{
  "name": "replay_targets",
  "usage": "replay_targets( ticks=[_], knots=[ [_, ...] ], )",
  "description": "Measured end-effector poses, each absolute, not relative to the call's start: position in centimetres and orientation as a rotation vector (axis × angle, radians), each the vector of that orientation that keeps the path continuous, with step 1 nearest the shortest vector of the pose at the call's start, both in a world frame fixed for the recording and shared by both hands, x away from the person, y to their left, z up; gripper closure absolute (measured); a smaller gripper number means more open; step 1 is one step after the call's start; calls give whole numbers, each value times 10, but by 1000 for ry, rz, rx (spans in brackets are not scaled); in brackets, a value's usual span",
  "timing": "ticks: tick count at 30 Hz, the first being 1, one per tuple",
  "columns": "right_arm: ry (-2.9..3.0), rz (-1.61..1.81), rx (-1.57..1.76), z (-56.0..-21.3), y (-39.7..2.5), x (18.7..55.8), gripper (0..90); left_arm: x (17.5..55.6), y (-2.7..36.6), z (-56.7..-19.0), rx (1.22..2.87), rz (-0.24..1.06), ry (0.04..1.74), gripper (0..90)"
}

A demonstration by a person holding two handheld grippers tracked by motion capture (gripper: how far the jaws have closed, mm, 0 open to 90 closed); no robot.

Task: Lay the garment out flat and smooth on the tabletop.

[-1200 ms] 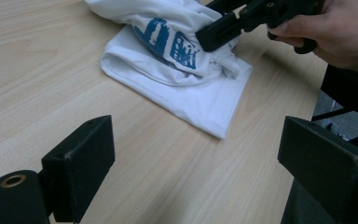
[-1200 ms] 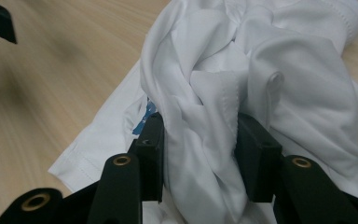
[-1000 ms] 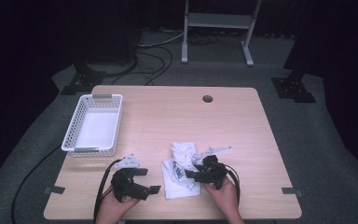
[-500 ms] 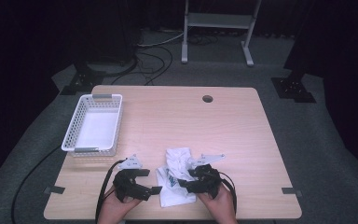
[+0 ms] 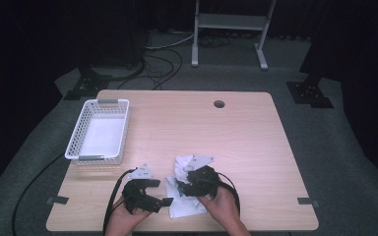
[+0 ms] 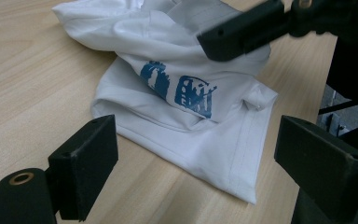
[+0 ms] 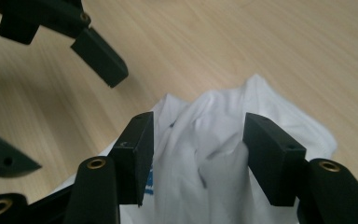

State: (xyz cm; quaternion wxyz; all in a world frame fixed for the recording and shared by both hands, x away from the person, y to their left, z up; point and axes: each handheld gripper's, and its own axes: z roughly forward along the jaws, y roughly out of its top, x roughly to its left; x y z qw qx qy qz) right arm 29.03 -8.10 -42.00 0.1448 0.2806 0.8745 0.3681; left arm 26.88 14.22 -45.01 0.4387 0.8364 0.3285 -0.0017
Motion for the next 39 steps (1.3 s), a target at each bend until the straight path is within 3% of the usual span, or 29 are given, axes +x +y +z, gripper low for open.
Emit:
replay_targets(
  ticks=[6,14,19,23,39],
  knots=[
    [2542,1052,753,-408,-74,296,484,269,142,-451,2075,-10,819,124],
    [2700,937,733,-422,-64,309,608,269,139,-453,2087,-14,811,116],
    [2734,900,726,-431,-65,314,766,269,137,-454,2095,-10,806,116],
    [2746,897,735,-434,-69,315,841,268,134,-456,2105,-2,799,116],
    [2681,1035,755,-412,-93,308,870,264,118,-459,2128,-3,754,117]
  ],
)
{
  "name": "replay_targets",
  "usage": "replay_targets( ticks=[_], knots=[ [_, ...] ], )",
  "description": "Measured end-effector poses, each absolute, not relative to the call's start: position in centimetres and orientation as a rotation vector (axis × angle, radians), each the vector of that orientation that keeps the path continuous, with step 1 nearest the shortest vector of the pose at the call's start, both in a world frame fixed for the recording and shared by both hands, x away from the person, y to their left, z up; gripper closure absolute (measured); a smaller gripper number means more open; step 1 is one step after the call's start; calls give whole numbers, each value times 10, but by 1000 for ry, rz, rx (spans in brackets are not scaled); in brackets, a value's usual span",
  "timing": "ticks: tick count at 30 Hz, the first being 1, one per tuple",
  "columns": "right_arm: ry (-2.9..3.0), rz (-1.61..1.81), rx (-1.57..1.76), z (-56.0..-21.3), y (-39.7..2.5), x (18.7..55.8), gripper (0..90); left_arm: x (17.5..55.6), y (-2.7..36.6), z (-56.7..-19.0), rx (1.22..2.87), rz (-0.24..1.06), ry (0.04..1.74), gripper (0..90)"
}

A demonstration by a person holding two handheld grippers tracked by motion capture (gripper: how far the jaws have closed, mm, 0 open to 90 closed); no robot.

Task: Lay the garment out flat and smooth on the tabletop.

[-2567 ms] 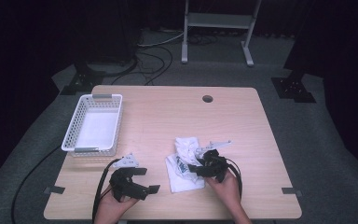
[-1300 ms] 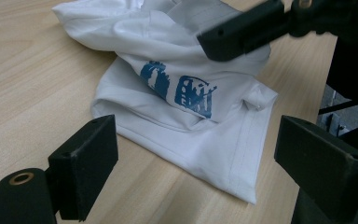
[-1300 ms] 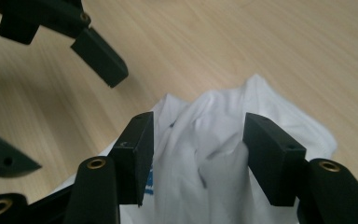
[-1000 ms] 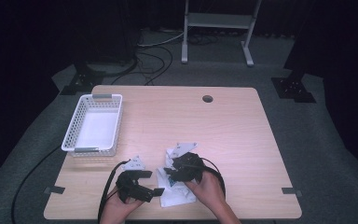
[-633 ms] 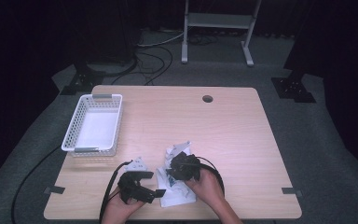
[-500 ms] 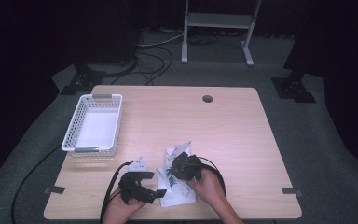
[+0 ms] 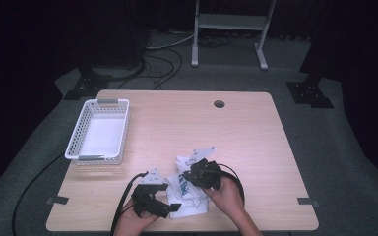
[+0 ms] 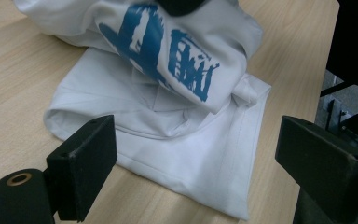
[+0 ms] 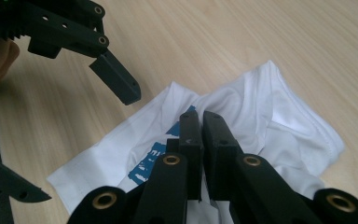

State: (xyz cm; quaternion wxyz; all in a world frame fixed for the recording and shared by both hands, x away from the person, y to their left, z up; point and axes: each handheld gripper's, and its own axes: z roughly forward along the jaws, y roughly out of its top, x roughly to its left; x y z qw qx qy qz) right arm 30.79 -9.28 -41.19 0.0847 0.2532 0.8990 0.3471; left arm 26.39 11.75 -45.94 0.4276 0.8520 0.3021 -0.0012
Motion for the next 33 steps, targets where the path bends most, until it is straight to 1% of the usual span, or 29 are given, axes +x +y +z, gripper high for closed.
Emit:
replay_targets(
  ticks=[15,33],
  knots=[
    [2628,1146,855,-398,-136,310,870,265,117,-461,2120,-1,760,117],
    [2560,1144,947,-390,-176,305,870,265,119,-458,2107,22,757,117]
  ],
)
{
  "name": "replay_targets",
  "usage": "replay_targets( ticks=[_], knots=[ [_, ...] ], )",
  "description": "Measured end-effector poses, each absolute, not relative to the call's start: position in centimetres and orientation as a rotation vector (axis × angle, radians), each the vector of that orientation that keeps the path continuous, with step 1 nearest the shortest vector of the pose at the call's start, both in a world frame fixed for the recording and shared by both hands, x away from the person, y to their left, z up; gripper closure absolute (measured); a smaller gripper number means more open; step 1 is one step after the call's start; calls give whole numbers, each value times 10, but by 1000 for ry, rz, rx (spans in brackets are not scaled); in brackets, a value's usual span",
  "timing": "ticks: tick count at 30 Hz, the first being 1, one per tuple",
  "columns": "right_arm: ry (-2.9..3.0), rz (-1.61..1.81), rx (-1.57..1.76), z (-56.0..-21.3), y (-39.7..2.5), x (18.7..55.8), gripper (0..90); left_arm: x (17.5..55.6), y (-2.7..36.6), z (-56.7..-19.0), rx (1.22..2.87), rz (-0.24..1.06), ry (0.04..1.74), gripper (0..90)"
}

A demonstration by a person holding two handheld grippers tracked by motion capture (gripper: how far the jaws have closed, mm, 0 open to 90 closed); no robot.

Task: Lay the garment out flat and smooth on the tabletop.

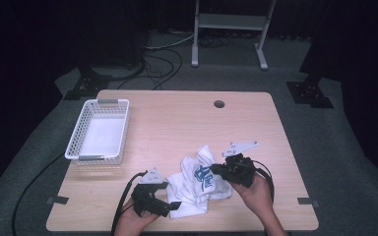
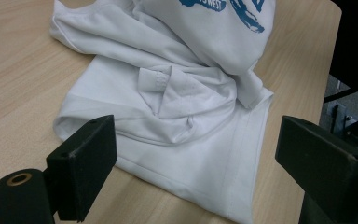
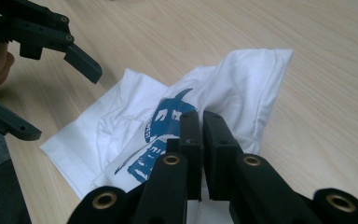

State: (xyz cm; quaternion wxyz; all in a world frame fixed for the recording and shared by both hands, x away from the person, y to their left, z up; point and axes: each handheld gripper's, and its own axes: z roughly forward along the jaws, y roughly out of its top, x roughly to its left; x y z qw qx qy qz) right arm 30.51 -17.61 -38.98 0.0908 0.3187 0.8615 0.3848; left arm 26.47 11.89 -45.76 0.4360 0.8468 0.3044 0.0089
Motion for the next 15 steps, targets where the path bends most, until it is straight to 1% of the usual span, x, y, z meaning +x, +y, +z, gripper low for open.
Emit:
replay_targets(
  ticks=[15],
  knots=[
    [2525,1109,1011,-392,-202,300,870,264,116,-456,2116,28,745,117]
  ],
)
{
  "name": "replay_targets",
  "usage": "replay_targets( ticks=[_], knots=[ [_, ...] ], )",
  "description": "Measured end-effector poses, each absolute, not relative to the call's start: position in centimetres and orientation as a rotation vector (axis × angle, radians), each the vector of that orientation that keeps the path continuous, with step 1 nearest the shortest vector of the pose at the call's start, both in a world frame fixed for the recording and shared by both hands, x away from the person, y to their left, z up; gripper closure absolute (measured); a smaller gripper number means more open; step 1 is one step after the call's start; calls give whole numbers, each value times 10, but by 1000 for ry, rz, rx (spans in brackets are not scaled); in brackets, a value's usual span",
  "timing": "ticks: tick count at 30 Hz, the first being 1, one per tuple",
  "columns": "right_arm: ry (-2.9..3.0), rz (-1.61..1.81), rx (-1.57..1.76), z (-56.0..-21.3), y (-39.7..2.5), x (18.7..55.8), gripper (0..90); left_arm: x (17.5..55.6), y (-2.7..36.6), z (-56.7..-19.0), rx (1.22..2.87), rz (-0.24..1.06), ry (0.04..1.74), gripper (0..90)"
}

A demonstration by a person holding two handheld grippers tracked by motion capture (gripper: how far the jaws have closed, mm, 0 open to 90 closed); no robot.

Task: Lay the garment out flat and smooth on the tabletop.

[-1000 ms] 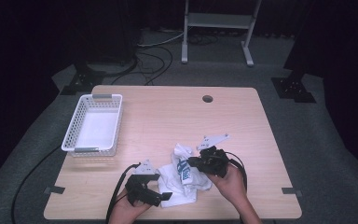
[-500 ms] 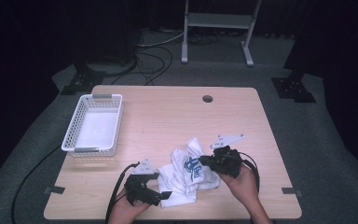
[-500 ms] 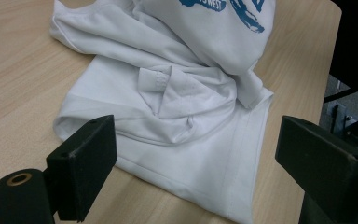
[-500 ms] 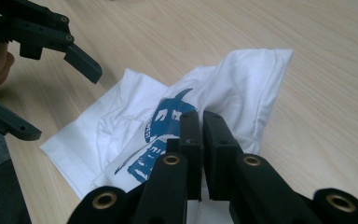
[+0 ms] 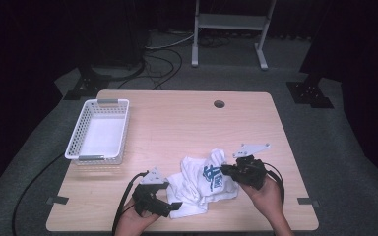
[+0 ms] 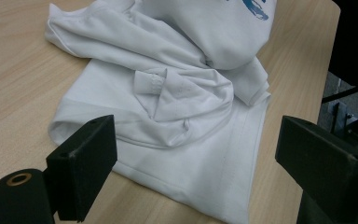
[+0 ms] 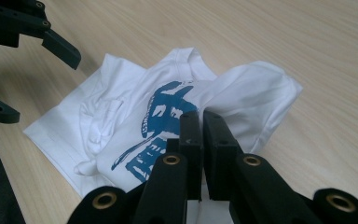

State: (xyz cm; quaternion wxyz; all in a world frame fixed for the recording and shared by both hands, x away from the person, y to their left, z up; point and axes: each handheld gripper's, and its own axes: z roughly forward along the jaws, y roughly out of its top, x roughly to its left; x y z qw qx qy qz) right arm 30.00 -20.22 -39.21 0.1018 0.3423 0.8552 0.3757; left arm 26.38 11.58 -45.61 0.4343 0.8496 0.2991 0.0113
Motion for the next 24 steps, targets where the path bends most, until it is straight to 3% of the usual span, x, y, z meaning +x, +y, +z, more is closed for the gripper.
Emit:
replay_targets(
  ticks=[24],
  knots=[
    [2471,1044,1134,-401,-243,294,869,263,112,-451,2121,39,726,116]
  ],
)
